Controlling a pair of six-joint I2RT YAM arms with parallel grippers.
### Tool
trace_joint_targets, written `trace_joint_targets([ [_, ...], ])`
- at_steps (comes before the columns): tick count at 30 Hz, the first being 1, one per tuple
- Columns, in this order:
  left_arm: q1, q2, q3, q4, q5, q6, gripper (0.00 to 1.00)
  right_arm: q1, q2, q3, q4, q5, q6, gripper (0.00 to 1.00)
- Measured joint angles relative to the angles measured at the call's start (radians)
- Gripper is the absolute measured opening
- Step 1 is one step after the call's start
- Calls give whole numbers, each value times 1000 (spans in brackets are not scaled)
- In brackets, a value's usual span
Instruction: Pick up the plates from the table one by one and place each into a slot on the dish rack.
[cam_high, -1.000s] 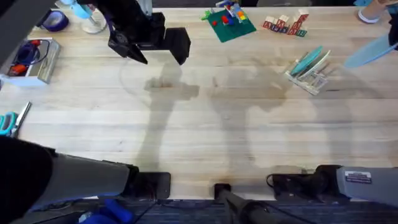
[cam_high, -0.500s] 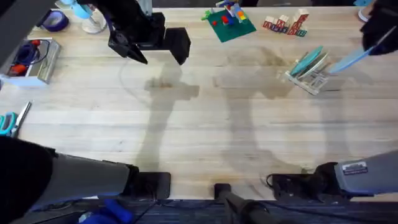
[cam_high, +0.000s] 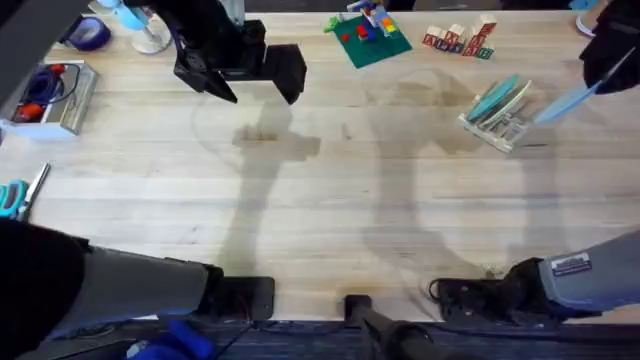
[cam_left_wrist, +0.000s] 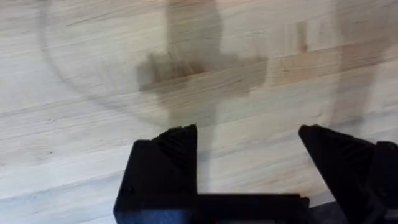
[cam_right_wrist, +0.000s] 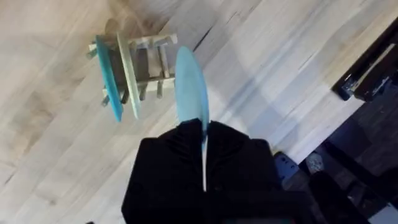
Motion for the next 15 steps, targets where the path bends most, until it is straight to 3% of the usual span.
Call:
trace_joint_targets([
  [15, 0, 0, 0, 0, 0, 0, 993, -1, 72, 0, 16, 0, -39, 31],
])
